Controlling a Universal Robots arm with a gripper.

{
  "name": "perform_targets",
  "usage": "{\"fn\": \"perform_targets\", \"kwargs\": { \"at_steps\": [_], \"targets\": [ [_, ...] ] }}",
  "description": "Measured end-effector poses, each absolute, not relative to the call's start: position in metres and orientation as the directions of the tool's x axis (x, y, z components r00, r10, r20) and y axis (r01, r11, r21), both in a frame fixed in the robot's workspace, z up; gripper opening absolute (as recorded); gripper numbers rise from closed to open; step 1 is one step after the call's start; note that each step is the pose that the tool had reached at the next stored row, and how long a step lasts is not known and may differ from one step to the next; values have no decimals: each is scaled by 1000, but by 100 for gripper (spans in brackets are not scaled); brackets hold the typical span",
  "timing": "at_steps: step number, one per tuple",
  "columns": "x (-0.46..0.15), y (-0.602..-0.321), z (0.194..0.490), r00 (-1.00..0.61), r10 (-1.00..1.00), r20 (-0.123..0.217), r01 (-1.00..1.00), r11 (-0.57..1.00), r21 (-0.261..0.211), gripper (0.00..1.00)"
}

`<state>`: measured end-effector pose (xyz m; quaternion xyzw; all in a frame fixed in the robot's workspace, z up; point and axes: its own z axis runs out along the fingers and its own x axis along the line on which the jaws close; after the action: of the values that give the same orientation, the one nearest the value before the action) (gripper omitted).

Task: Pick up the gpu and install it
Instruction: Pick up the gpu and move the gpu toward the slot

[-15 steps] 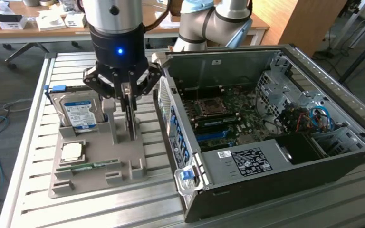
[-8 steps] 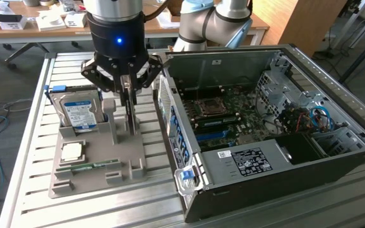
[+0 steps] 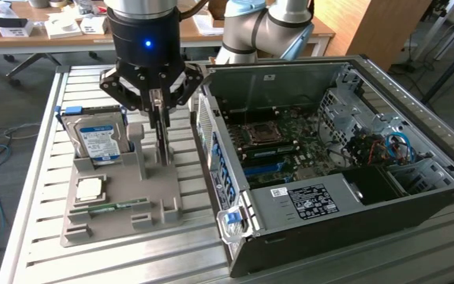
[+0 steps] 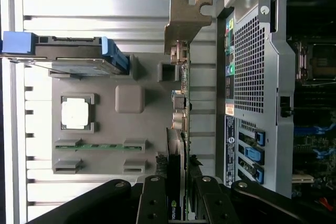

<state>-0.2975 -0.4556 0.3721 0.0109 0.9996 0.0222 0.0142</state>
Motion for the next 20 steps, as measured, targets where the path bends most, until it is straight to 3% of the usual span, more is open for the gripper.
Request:
{"fn": "perform_targets", "kwargs": {
  "at_steps": [20],
  "targets": [
    [-295,-456,411,-999,22,-28,21,999,46,26]
  ]
}}
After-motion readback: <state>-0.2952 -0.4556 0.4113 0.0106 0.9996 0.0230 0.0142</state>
